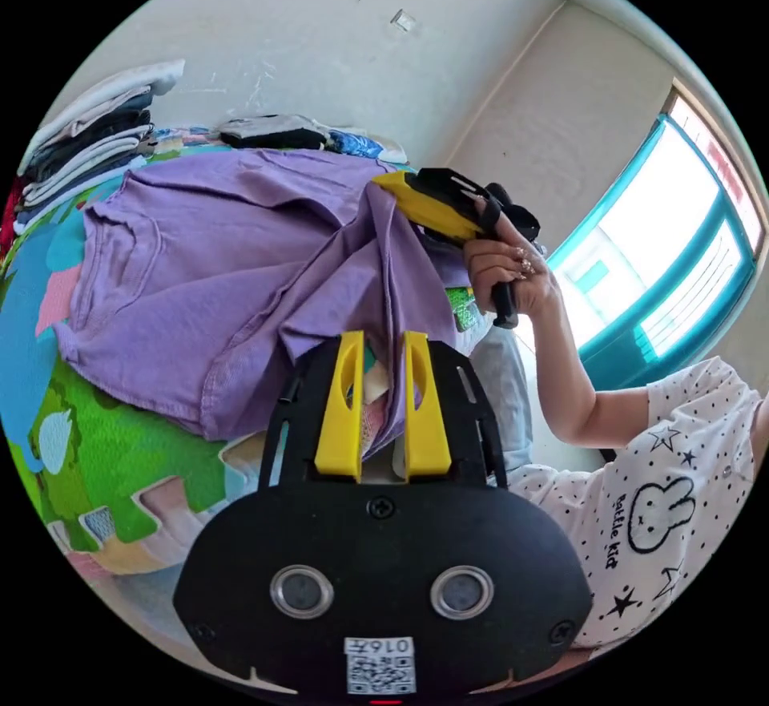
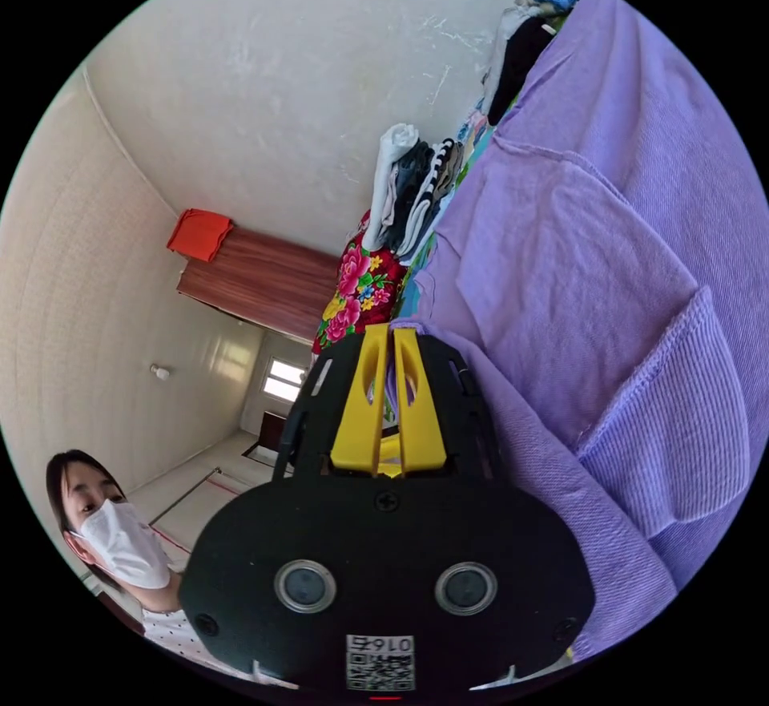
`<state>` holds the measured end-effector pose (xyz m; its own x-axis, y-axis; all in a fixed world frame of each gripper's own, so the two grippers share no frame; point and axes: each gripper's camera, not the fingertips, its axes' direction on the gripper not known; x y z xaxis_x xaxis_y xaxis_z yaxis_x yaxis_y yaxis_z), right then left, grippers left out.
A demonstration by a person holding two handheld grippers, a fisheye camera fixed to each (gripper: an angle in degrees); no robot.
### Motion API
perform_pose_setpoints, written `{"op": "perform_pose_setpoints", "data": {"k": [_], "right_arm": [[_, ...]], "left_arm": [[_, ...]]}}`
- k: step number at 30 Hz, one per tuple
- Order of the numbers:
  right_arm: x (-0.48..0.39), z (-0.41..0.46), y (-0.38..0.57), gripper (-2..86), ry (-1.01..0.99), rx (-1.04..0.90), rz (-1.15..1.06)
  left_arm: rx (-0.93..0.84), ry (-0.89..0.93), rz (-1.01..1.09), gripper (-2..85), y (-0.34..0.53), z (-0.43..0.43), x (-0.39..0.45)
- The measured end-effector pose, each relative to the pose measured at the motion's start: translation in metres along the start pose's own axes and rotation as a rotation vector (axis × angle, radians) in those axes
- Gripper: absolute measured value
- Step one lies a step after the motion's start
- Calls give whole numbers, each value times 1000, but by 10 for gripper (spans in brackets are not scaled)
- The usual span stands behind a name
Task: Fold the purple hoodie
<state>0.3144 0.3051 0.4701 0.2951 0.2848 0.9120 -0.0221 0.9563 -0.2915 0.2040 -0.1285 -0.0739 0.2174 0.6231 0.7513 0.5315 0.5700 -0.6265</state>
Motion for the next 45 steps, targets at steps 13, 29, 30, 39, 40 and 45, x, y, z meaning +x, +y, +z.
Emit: {"op": "perform_pose_setpoints", "data": {"k": [13,29,30,39,40,45], "right_arm": [[-25,-7,36,6,-29,-100,-190],[-152,79,163,100,596,-205,-867],[-152,89,163,109,582,-248,-856],[-141,204,192,34,761,-345,-793],[-151,202,191,28,721,-357,-807],[-198,157,148,21,206,-241,-759]], "left_arm": [[-353,-451,387,3,-154,-53,85],[-382,-189,21,88,-225,1,-39],[-360,-181,10,84,-220,-4,-42],[-264,-196,37,79,-174,-59,-48],[-245,-196,38,79,-169,-67,-48],[-39,-188,13,70,-118,-131,-52]]}}
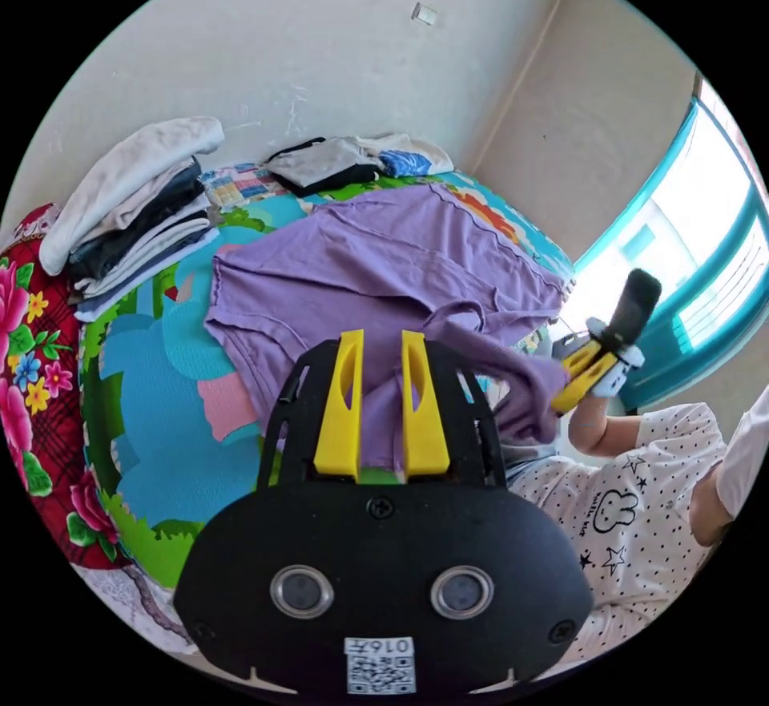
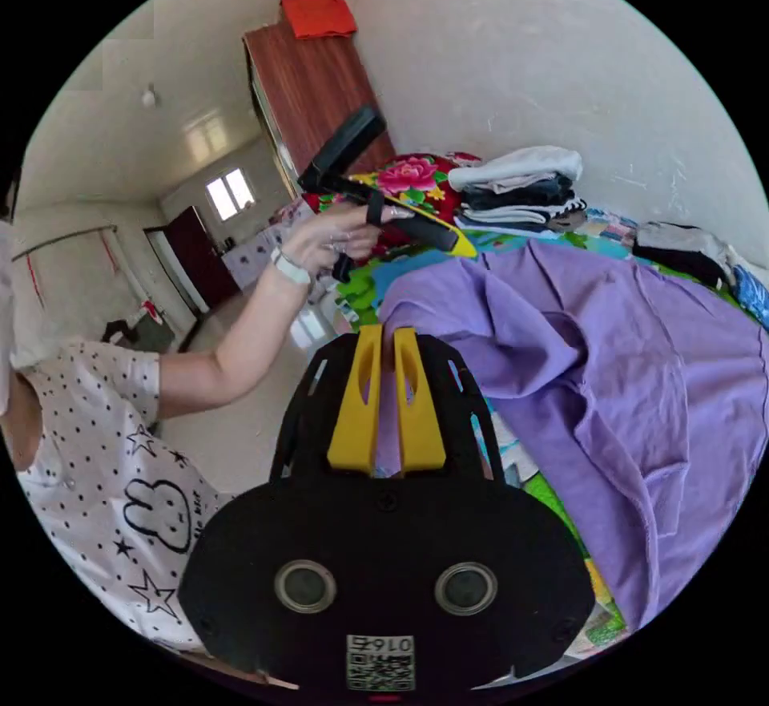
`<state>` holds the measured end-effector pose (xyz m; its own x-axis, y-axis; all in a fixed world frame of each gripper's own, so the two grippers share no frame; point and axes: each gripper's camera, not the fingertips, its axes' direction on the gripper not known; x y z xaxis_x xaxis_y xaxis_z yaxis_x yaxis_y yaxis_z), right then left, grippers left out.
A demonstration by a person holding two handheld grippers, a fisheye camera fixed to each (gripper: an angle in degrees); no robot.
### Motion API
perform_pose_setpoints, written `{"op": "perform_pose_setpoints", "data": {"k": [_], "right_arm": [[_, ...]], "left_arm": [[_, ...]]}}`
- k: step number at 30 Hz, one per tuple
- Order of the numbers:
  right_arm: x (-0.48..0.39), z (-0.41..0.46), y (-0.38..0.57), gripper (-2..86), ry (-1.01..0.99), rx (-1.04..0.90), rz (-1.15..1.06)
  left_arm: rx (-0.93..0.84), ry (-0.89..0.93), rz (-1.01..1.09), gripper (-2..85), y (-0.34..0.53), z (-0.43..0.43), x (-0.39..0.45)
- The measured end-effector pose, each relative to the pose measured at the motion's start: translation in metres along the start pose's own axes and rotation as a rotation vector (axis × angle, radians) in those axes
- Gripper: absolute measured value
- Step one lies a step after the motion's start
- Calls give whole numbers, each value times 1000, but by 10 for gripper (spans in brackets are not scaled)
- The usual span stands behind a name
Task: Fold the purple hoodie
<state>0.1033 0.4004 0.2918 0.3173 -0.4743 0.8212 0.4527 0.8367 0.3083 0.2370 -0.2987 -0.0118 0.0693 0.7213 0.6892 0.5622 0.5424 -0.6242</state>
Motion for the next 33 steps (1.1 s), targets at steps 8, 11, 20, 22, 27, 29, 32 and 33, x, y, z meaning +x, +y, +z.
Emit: {"op": "perform_pose_setpoints", "data": {"k": [8,11,20,22,27,29,32,33], "right_arm": [[140,4,-87,139,-124,49,488],[149,5,-85,162,-21,-5,472],[101,8,-65,133,351,-201,146],[92,27,-57,134,439,-319,85],[89,51,-39,133,524,-389,66],[91,52,-37,127,449,-354,81],[92,58,-37,111,377,-343,83],[92,60,-38,107,377,-345,85]], "left_arm": [[65,60,-125,68,60,-11,-41],[47,84,-146,71,81,3,-52],[-90,210,-117,91,99,74,-55],[-100,205,-116,93,108,78,-53],[16,172,-171,93,165,56,-52],[43,168,-189,92,187,49,-54],[100,178,-208,92,215,44,-54],[147,183,-228,92,225,43,-55]]}}
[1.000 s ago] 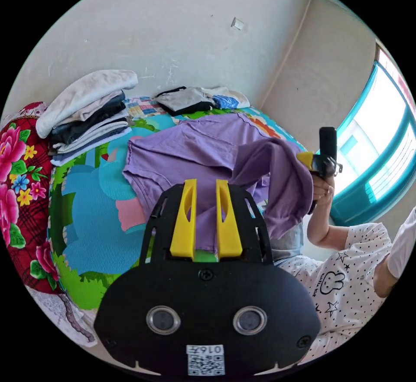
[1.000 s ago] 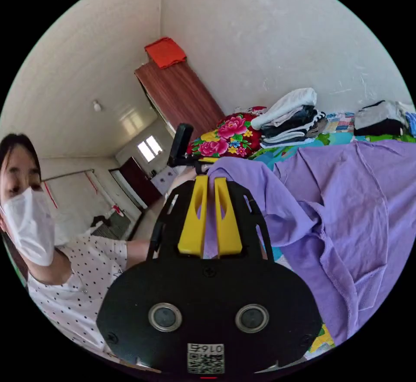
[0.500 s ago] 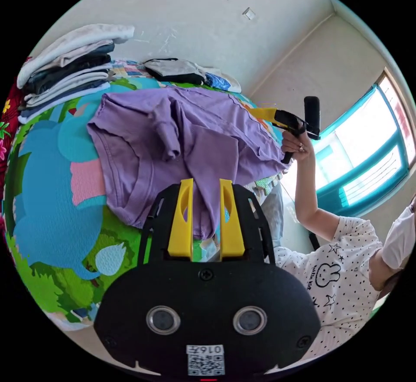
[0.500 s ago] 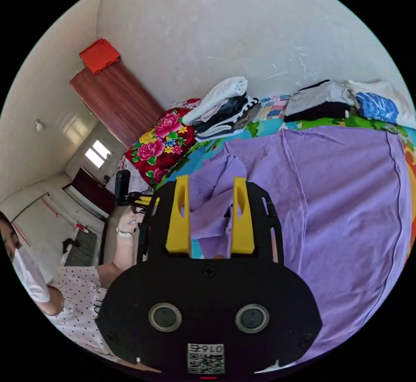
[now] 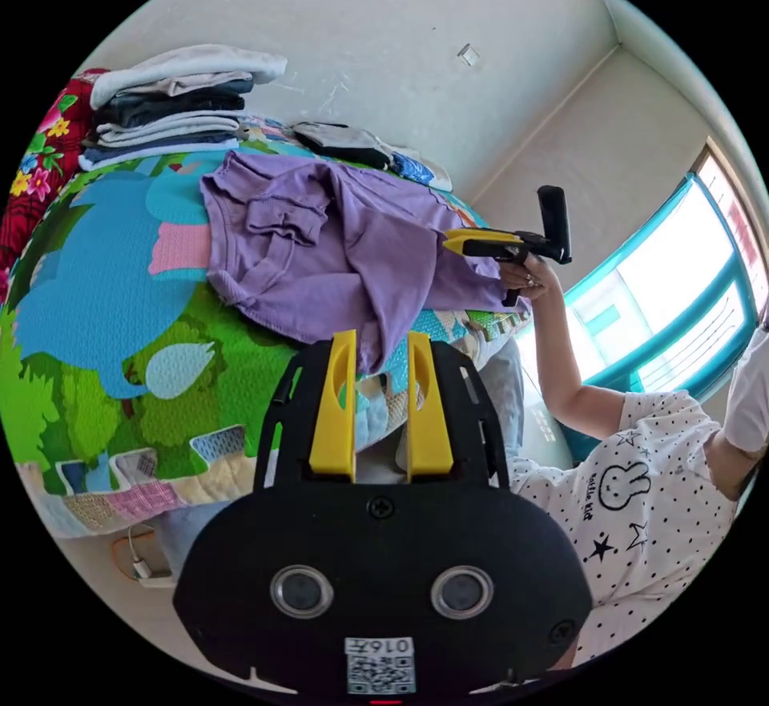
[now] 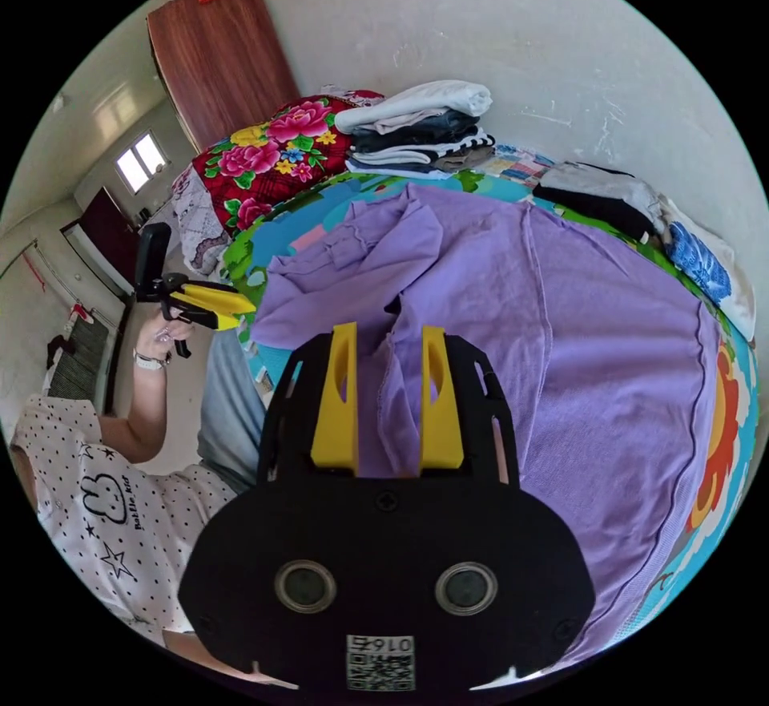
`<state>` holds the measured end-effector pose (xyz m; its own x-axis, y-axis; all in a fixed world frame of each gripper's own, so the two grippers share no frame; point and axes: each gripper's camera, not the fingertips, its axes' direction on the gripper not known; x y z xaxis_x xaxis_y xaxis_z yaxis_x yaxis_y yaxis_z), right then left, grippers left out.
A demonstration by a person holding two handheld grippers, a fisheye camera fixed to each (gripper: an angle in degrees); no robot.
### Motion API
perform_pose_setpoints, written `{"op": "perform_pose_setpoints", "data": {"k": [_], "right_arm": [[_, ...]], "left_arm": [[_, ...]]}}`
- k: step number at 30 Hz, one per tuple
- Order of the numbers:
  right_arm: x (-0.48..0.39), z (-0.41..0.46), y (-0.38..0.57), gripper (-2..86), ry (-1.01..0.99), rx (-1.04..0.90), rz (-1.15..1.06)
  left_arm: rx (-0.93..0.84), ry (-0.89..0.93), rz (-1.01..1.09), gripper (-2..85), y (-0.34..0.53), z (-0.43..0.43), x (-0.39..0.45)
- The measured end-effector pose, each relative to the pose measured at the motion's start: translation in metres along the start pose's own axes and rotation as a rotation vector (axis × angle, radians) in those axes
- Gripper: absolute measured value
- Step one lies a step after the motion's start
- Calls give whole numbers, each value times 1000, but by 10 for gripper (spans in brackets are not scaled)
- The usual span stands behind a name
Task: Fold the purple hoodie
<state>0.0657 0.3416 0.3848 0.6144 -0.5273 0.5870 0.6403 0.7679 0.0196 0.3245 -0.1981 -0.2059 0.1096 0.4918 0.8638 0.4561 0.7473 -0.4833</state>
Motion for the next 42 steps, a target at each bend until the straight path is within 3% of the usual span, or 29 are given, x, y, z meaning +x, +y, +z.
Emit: {"op": "perform_pose_setpoints", "data": {"k": [4,10,15,19,26,31,37,42], "right_arm": [[-1,8,-3,88,-20,-24,22],[-6,6,13,37,40,-36,30],[-8,-11,33,10,23,5,23],[-16,-42,60,5,-56,68,-52],[-40,-82,138,2,-274,154,-328],[-52,-58,185,1,-218,21,-308],[-48,-82,223,35,-128,249,-139],[-69,-67,221,108,-112,130,-231]], "left_arm": [[18,8,3,93,16,6,-2],[-73,-144,101,100,25,34,20],[37,-306,170,17,32,24,38],[51,-194,161,-5,27,-4,19],[51,167,140,-8,41,-42,-32],[-131,87,81,1,60,-18,-54],[18,133,49,78,89,-25,-70],[-16,136,72,85,98,-12,-70]]}}
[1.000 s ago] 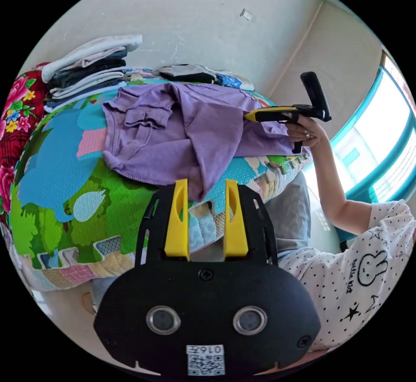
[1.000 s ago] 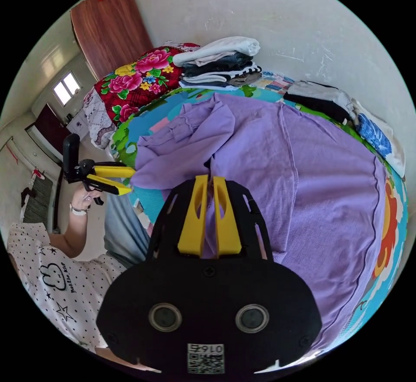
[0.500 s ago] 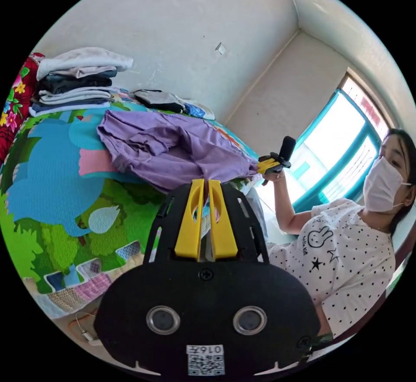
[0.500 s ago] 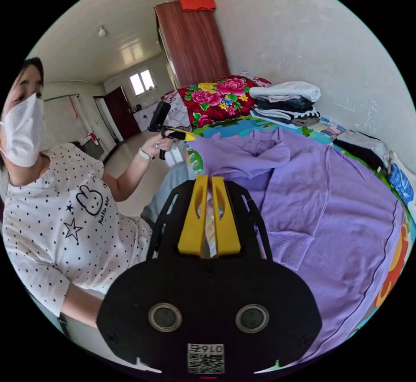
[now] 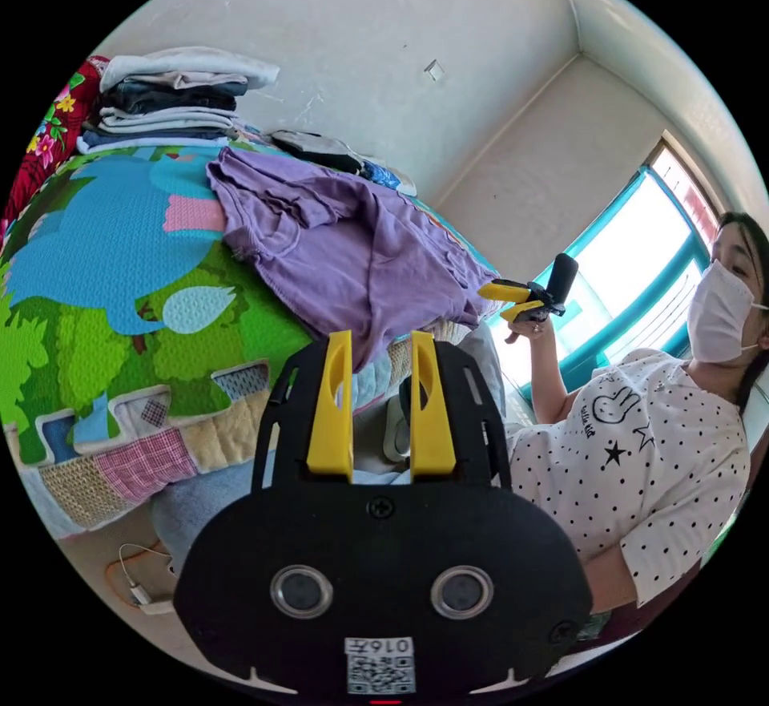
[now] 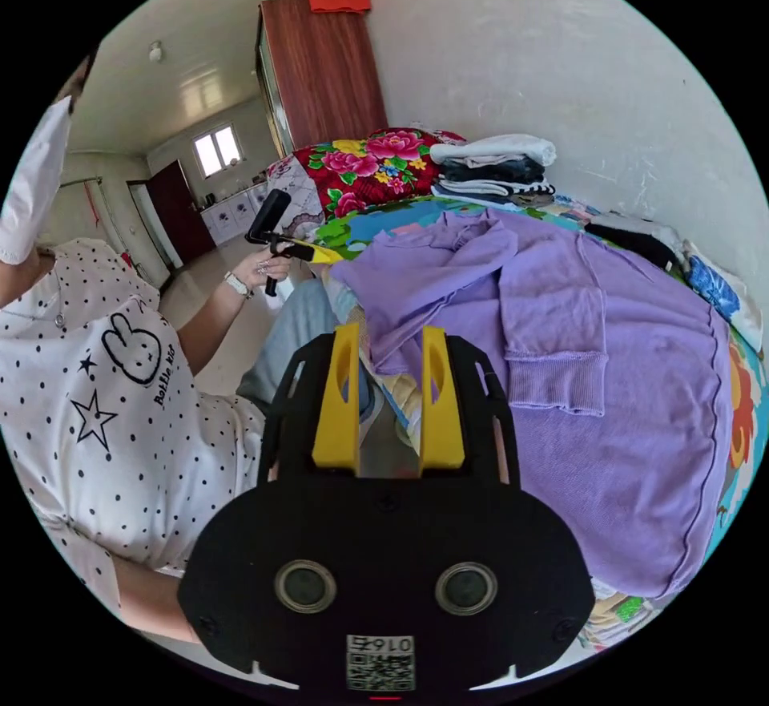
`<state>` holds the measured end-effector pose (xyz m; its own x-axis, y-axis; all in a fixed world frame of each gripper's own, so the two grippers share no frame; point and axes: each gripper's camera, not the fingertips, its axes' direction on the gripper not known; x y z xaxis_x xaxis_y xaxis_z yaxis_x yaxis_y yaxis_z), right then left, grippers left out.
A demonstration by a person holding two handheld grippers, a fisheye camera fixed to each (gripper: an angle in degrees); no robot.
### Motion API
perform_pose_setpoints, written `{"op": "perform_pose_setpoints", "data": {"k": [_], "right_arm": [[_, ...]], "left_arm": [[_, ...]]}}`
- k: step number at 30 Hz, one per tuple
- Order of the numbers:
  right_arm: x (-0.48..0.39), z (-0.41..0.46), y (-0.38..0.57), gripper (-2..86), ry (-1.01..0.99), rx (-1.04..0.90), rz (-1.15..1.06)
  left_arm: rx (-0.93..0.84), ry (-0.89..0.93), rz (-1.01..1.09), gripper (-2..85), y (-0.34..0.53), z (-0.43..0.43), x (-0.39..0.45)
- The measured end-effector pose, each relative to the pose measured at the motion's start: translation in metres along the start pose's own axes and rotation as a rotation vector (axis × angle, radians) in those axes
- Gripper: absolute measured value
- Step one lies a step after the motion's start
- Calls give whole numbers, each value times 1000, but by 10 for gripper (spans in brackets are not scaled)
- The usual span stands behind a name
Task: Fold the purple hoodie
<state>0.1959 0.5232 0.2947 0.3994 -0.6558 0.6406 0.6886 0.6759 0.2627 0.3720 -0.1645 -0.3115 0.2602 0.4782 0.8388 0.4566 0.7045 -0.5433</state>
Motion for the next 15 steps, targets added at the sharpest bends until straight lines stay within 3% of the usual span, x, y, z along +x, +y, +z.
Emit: {"op": "perform_pose_setpoints", "data": {"k": [3,9,15], "right_arm": [[-5,23,3,110,22,-50,24],[-6,18,17,21,102,-32,54],[25,-34,47,8,-30,250,230]], "left_arm": [[6,-44,-9,45,0,6,1],[97,-36,50,-8,-2,-12,10],[142,22,47,-10,-5,-7,12]]}}
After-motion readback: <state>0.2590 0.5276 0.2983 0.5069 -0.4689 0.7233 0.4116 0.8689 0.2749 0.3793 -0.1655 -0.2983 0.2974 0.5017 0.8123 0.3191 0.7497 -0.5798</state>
